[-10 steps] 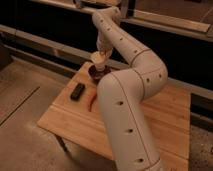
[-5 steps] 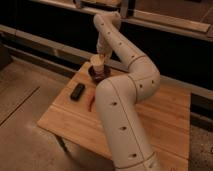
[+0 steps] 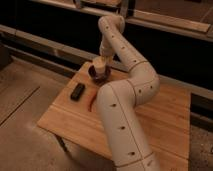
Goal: Place the ceramic cup in the ceramic bowl
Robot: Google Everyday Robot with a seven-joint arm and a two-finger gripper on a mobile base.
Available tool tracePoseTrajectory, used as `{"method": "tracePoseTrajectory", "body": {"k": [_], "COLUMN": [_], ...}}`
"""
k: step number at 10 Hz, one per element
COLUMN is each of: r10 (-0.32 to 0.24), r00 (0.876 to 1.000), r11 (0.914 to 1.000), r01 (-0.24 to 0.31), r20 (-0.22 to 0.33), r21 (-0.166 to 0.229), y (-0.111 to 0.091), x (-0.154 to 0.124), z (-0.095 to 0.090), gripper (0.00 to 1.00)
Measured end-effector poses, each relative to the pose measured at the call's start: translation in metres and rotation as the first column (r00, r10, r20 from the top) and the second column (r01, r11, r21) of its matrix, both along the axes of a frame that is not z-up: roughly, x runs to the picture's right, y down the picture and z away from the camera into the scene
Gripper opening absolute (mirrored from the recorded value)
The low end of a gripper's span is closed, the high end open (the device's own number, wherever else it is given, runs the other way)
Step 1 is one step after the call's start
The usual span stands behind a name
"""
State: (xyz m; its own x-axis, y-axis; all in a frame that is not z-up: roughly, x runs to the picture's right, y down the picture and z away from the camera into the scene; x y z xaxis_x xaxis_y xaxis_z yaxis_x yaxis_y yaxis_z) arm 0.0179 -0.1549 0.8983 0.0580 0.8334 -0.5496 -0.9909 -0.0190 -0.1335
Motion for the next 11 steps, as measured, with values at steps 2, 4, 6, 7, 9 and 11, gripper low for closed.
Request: {"method": "tracePoseTrajectory", "body": {"k": [2,4,6,7,9,11], "r10": [-0.009,-0.017,-0.021,-0.021,-0.021,-0.021], "r00": [1.000,1.000,0.999,0.999,0.999,0.999], "r11": [0.9999,0.9997,0.9994,0.9993,0.9991,0.9991], "r01": [0.009,0.017,0.022,0.022,0.022,0.022], "r20": [0.009,0.023,0.032,0.034,0.034,0.032], "r21": [-0.010,-0.019,-0.026,-0.030,-0.035,-0.035], "y": [0.005,0.010,0.015,0.017,0.019,0.018], "x": [-0.002,-0.005,-0.005,-0.004,-0.003,-0.002], "z": [0.004,0.009,0.013,0.014,0.015,0.015], "gripper": [0.00,0.00,0.00,0.00,0.10,0.28]}}
